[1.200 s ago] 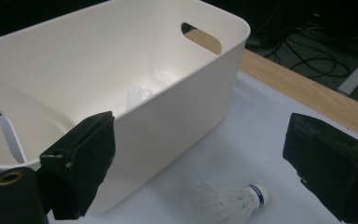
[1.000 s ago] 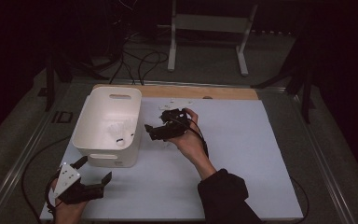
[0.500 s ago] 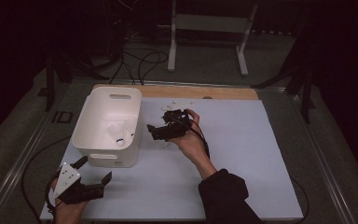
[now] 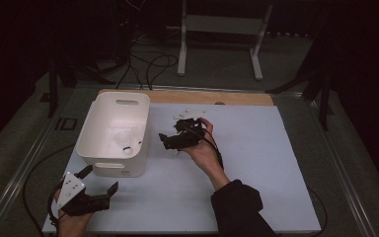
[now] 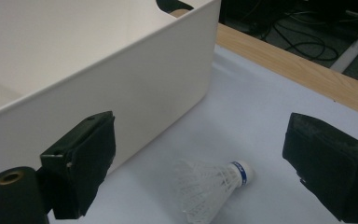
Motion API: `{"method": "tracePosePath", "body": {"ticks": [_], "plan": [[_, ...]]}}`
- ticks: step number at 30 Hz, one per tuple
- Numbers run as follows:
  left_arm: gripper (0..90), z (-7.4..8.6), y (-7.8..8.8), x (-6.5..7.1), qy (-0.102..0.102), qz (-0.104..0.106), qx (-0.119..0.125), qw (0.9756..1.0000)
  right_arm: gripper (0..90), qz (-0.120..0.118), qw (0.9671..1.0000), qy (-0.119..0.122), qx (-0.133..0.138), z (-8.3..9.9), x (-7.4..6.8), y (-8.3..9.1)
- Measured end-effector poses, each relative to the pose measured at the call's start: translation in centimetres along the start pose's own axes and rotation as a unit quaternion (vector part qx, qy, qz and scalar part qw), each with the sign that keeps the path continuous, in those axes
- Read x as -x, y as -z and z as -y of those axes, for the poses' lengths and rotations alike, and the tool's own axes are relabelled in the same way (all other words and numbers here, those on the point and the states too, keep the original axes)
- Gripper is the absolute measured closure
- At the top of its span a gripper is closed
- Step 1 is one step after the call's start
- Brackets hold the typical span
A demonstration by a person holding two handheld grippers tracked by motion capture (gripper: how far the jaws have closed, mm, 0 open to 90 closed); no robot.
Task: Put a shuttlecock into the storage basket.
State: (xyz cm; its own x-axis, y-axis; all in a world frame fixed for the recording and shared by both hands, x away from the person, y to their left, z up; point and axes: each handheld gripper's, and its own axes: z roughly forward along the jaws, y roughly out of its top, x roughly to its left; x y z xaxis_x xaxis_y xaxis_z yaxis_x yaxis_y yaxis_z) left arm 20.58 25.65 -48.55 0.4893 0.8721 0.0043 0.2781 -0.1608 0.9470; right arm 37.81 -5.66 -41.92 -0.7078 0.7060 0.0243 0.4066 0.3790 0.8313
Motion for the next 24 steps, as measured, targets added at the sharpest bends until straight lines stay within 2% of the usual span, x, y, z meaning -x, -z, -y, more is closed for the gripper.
{"method": "tracePosePath", "body": {"ticks": [24], "plan": [[0.8,0.0,0.0,0.0,-0.002,0.001,-0.001,1.0,9.4,0.01,0.9998,-0.005,-0.019,0.9,0.4,-1.3]]}}
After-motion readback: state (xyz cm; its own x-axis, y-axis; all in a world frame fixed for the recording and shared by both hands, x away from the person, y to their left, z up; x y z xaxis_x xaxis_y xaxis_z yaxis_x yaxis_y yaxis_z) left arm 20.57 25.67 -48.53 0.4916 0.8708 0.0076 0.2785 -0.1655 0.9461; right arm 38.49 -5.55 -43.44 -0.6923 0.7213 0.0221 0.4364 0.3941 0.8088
